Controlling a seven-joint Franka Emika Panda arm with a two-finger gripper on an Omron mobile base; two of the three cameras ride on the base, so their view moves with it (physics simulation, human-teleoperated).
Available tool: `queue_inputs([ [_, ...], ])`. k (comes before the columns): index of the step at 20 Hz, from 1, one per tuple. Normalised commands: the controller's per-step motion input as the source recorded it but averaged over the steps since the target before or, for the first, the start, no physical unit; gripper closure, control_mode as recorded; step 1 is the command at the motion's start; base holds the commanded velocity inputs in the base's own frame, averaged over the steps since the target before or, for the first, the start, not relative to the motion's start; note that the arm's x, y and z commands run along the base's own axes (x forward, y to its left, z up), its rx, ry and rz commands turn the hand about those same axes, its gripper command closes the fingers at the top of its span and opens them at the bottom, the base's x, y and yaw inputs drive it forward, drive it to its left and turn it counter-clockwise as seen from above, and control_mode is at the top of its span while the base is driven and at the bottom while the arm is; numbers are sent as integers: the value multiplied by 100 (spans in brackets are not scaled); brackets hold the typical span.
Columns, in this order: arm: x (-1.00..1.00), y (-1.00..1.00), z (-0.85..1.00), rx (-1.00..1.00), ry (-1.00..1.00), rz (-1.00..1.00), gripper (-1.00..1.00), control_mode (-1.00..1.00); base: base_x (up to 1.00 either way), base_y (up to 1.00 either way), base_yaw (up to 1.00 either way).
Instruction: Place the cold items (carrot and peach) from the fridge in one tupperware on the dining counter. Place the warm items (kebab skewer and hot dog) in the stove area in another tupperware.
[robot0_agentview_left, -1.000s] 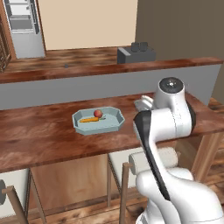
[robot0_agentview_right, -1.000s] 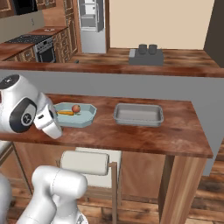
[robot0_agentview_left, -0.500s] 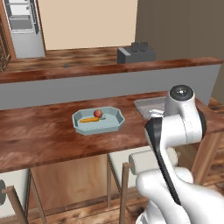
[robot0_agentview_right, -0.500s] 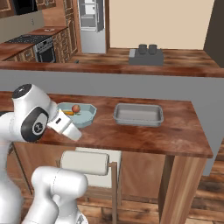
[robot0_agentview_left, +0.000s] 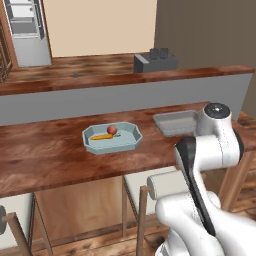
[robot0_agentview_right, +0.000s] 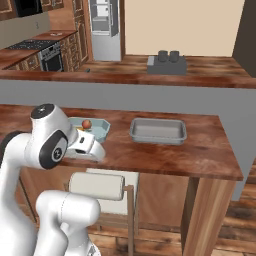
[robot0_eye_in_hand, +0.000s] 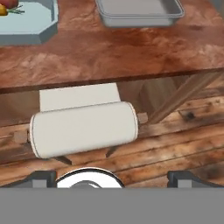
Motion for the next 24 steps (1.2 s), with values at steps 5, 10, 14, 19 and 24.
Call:
queue_inputs([
  [5, 0, 31, -8, -16, 17, 24, -100, -100, 0, 0, 0],
  [10, -6, -1, 0, 0, 1, 10, -100, -100, 0, 0, 0],
  [14, -17, -6, 0, 4, 0, 4, -100, -100, 0, 0, 0],
  [19, -14, 0, 0, 1, 0, 1, -100, 100, -15, -3, 0],
  [24, 0, 0, 0, 0, 0, 0, -100, 100, -34, -44, 0],
])
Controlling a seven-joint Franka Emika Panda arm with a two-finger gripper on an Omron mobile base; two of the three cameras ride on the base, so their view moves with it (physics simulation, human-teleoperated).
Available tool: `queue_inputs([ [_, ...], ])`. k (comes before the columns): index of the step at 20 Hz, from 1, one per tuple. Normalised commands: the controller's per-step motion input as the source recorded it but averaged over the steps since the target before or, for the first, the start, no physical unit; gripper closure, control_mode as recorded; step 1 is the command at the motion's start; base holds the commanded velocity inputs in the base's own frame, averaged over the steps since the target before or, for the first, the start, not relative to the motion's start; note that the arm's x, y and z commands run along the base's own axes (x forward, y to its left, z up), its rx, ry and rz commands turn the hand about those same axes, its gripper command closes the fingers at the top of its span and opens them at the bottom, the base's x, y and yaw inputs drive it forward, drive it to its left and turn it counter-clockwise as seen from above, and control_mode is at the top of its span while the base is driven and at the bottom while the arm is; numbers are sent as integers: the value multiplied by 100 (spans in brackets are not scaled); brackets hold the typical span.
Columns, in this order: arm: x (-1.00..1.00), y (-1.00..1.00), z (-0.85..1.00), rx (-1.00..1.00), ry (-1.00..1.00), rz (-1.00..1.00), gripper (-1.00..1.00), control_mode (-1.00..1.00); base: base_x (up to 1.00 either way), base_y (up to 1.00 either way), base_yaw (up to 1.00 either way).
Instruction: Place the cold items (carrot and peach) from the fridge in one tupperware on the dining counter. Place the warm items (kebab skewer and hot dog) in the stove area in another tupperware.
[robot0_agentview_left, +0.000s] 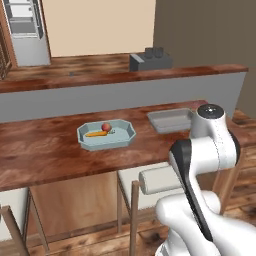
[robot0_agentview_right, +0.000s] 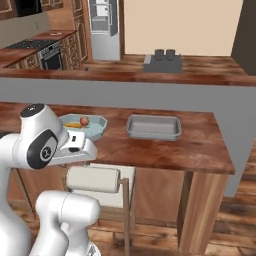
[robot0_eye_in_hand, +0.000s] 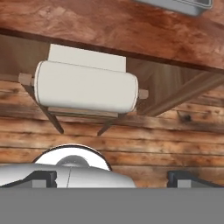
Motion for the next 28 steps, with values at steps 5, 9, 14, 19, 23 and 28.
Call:
queue_inputs([
  [5, 0, 0, 0, 0, 0, 0, -100, 100, 1, -88, 0],
  [9, 0, 0, 0, 0, 0, 0, -100, 100, 12, -100, 0],
  [14, 0, 0, 0, 0, 0, 0, -100, 100, 8, -100, -1],
  [19, 0, 0, 0, 0, 0, 0, -100, 100, 9, -100, 0],
  [23, 0, 0, 0, 0, 0, 0, -100, 100, 13, -100, 0],
  [28, 0, 0, 0, 0, 0, 0, -100, 100, 19, -100, 3],
])
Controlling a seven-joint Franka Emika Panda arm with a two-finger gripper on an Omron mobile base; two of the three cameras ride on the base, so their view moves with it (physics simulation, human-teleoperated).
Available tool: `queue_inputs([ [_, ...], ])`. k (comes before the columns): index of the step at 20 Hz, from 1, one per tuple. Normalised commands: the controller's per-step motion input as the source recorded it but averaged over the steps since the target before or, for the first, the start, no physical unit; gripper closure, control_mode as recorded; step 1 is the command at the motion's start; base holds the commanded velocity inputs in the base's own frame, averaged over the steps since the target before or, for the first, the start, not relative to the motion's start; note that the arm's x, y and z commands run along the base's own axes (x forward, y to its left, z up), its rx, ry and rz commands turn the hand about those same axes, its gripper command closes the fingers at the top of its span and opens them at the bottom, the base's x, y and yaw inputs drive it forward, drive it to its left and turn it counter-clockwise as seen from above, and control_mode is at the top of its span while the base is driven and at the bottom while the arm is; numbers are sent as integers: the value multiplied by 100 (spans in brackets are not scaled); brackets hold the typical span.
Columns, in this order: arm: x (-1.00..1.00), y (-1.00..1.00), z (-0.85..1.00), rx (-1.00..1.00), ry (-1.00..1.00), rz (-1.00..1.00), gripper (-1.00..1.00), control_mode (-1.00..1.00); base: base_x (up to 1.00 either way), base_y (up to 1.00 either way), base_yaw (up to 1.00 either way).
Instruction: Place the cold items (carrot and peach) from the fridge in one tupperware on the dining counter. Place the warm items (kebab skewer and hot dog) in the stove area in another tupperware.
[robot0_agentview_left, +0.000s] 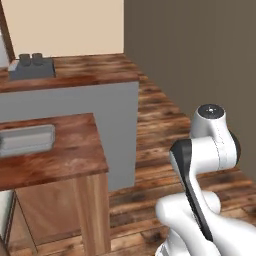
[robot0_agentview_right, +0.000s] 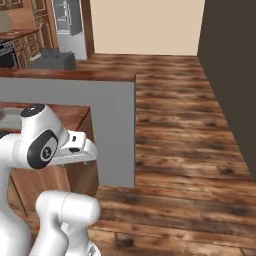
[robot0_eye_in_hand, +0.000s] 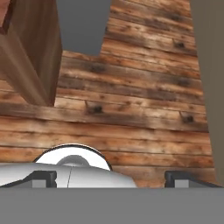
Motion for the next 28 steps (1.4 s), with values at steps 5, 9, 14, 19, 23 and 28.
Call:
queue_inputs([
  [5, 0, 0, 0, 0, 0, 0, -100, 100, 47, -100, 6],
  [9, 0, 0, 0, 0, 0, 0, -100, 100, 64, -98, 6],
  [14, 0, 0, 0, 0, 0, 0, -100, 100, 83, -72, 9],
  [19, 0, 0, 0, 0, 0, 0, -100, 100, 95, -60, 12],
  [23, 0, 0, 0, 0, 0, 0, -100, 100, 96, -54, 14],
  [28, 0, 0, 0, 0, 0, 0, -100, 100, 100, -47, 18],
])
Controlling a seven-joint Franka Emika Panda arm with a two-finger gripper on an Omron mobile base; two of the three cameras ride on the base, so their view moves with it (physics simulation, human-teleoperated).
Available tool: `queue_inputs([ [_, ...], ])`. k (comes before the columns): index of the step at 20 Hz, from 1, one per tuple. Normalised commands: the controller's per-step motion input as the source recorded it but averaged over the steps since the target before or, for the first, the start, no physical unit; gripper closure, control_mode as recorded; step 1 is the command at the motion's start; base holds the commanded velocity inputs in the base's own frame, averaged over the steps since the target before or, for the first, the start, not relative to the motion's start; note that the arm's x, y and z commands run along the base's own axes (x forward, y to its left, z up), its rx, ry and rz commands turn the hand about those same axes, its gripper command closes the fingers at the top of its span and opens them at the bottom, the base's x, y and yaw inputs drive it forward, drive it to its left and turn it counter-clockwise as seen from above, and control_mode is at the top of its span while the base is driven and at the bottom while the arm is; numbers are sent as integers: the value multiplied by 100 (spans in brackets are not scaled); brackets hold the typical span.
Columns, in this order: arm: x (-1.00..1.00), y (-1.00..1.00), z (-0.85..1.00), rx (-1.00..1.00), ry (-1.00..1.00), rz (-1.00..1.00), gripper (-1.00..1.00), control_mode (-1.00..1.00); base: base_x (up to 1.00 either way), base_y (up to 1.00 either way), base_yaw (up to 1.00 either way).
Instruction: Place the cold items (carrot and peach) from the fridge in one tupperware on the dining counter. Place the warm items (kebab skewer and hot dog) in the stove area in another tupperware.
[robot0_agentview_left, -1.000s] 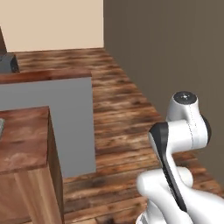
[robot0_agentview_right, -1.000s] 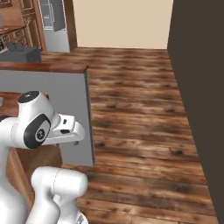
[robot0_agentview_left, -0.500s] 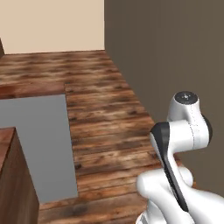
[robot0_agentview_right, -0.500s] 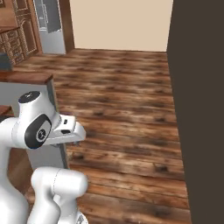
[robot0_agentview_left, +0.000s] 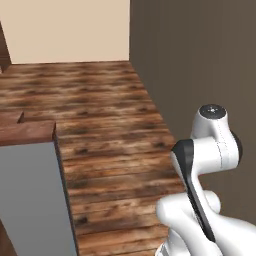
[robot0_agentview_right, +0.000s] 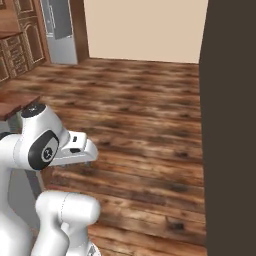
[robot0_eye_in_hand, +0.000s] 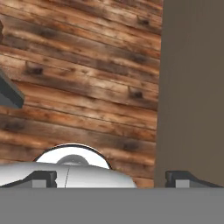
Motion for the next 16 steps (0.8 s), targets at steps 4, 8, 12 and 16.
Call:
queue_inputs([
  [4, 0, 0, 0, 0, 0, 0, -100, 100, 100, -41, 23],
  [8, 0, 0, 0, 0, 0, 0, -100, 100, 100, -30, 24],
  [12, 0, 0, 0, 0, 0, 0, -100, 100, 100, -25, 30],
  [16, 0, 0, 0, 0, 0, 0, -100, 100, 100, -23, 34],
])
